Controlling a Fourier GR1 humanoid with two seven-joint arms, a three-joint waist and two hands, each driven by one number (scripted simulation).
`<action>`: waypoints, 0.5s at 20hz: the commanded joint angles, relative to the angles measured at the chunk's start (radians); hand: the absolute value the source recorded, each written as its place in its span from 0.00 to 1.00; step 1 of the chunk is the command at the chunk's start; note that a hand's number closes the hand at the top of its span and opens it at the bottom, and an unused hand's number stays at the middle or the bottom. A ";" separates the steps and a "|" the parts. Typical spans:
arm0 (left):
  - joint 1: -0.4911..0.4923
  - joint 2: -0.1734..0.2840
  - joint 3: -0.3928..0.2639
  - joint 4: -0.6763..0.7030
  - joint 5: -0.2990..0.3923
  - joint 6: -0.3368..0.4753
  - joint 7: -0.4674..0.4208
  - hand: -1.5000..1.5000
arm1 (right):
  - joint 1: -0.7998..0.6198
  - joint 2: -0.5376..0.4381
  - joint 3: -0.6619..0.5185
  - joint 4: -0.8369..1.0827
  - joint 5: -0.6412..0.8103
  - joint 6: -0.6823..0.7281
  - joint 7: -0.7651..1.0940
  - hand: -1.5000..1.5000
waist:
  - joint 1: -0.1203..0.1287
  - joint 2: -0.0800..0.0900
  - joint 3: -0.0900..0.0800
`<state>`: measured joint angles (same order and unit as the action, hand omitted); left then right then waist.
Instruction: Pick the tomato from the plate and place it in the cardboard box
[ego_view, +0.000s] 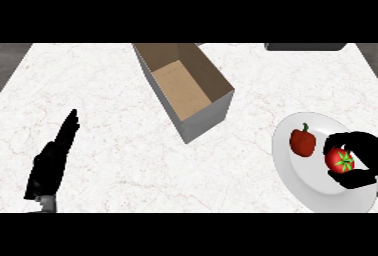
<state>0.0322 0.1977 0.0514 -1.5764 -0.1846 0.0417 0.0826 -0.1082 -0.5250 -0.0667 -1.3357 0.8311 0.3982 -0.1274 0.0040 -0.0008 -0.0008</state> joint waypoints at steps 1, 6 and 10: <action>0.010 -0.019 -0.019 -0.002 -0.030 0.011 -0.008 0.50 | -0.015 0.025 0.001 0.081 0.074 -0.166 -0.070 1.00 | 0.000 0.002 0.001; 0.015 -0.020 0.002 0.007 -0.027 0.010 -0.016 0.50 | 0.012 0.116 0.028 -0.144 0.113 -0.137 0.147 1.00 | -0.005 -0.001 0.000; 0.020 -0.019 0.004 0.045 -0.012 -0.009 -0.065 0.50 | -0.095 0.223 0.097 -0.164 0.245 -0.144 0.410 1.00 | 0.005 0.000 -0.001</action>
<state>0.0162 0.1864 0.0586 -1.5628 -0.1978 0.0385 0.0842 -0.1440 -0.3932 -0.0213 -1.4509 0.9815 0.2697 0.0826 0.0023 -0.0012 -0.0011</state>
